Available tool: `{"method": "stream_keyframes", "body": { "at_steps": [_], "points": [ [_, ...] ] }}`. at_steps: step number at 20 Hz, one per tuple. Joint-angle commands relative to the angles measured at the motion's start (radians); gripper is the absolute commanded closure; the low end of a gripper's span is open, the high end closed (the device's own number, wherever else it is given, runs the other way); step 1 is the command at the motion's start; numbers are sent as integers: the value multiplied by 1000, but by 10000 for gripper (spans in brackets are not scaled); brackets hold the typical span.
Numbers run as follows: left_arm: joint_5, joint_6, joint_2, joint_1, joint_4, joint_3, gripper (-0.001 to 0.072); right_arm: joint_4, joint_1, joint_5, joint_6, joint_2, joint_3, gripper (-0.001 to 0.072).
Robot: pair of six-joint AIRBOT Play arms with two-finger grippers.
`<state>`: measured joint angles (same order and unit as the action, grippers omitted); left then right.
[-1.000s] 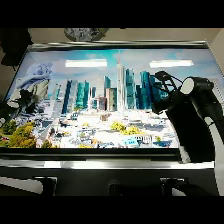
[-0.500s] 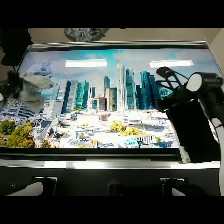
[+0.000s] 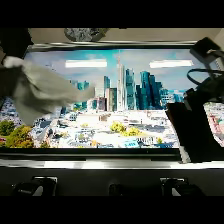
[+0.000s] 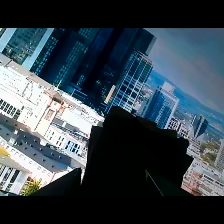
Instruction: Fold the shirts.
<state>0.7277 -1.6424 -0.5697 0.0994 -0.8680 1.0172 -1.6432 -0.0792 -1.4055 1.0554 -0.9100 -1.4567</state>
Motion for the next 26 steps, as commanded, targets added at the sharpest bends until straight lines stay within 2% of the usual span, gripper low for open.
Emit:
{"method": "stream_keyframes", "body": {
  "at_steps": [1,6,7,8,9,11,13,14,16,18,20,22,26],
  "points": [
    [152,-6,20,200,0,-103,679,-11,0,-81,3,88,-5,220],
    [34,-7,-232,480,-11,-285,673,1,0,-197,57,97,-5,220],
    [12,-7,-307,530,-18,-296,578,1,0,-192,60,97,-4,219],
    [21,-8,-375,550,-22,-293,200,1,0,-190,60,95,-3,218],
    [67,-5,-418,539,-31,-282,0,1,0,-193,60,90,-2,217],
    [247,-3,-442,449,-168,-232,-3,19,0,-229,60,60,3,215],
    [436,17,-402,313,-390,-166,-3,71,0,-276,61,10,5,192],
    [499,51,-370,234,-488,-135,-3,104,0,-274,61,-21,16,142],
    [548,108,-301,81,-566,-114,-3,166,0,-236,60,-98,50,138],
    [619,118,-270,-53,-552,-116,-2,209,0,-186,60,-182,88,137],
    [661,118,-268,-128,-517,-146,-1,238,0,-153,60,-283,99,137],
    [663,118,-268,-143,-443,-209,-1,238,0,-120,60,-373,99,36],
    [643,163,-268,-129,-178,-369,-2,237,0,-60,56,-502,99,25]
  ]
}}
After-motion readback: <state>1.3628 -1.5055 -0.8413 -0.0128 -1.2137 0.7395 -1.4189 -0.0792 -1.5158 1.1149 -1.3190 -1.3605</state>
